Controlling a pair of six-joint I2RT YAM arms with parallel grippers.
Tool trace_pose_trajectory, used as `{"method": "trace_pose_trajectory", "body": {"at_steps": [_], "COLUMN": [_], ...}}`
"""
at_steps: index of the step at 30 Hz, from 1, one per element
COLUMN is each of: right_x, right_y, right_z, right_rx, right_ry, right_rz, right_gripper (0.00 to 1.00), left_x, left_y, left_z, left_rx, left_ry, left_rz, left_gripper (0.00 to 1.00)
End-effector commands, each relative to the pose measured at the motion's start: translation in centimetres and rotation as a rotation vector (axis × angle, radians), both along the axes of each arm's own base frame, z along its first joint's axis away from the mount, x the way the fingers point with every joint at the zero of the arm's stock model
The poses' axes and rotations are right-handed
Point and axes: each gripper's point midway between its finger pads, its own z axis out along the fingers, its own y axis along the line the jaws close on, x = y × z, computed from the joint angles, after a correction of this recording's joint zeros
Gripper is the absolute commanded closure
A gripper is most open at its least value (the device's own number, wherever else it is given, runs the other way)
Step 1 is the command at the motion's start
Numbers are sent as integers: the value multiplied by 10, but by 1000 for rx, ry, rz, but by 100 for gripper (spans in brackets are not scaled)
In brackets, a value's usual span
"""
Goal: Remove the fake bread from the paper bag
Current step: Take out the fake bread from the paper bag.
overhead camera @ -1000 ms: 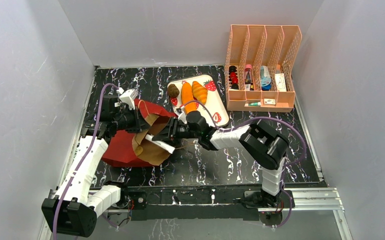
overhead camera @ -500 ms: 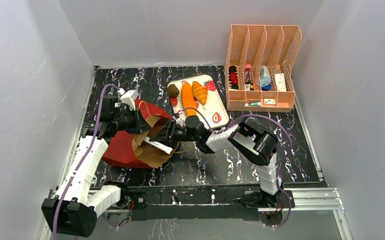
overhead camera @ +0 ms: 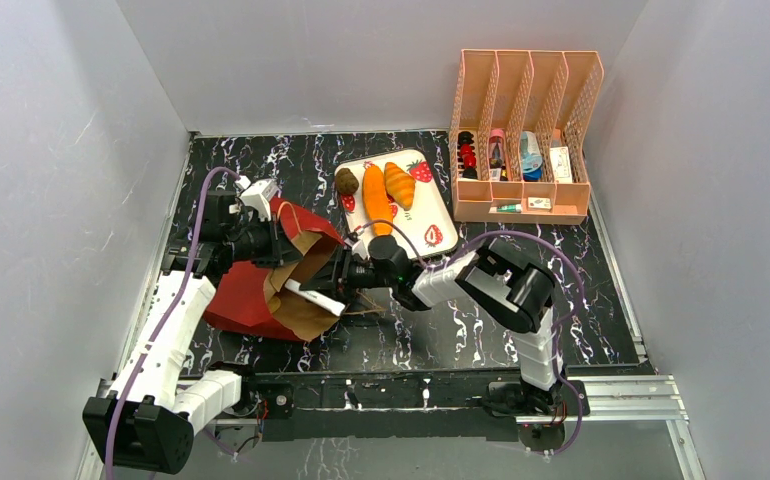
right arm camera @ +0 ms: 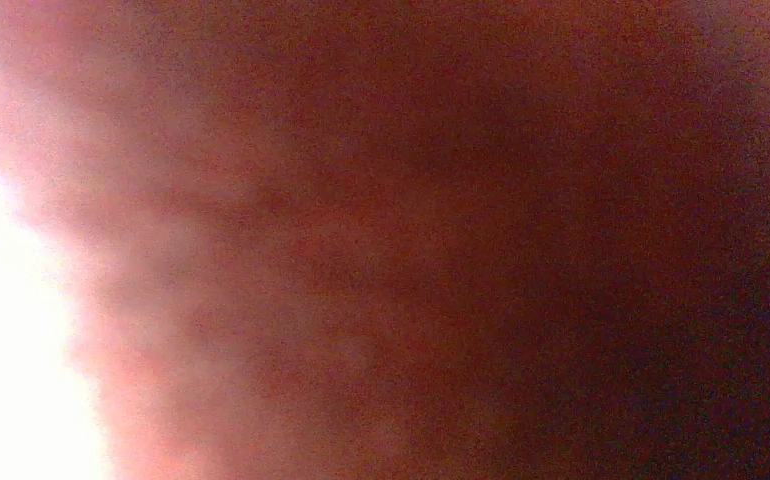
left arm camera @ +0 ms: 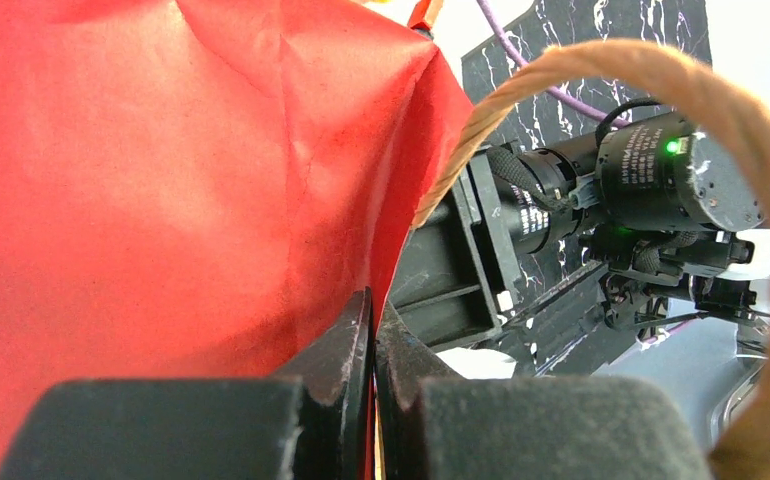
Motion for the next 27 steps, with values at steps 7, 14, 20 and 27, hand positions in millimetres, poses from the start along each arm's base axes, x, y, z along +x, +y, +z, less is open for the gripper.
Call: {"method": "trace_pose_trajectory", "body": {"at_steps": [7, 14, 20, 27], "right_x": [24, 47, 40, 29], "right_y": [2, 0, 7, 8], "right_z": [11, 17, 30, 41], "right_rx": [-273, -423, -478, -578], "right_ry": [-458, -718, -911, -1070], "right_rz": [24, -26, -42, -79], "right_gripper": [63, 68, 68, 68], "left_x": [0, -2, -1, -2], "left_y": [-10, -12, -13, -14], "left_z": [22, 25, 26, 25], "left_rx": [-55, -67, -75, -80], "left_ry": [-41, -34, -31, -32], "left_rz": [-44, -52, -56, -55], "left_gripper": [100, 100, 100, 100]}}
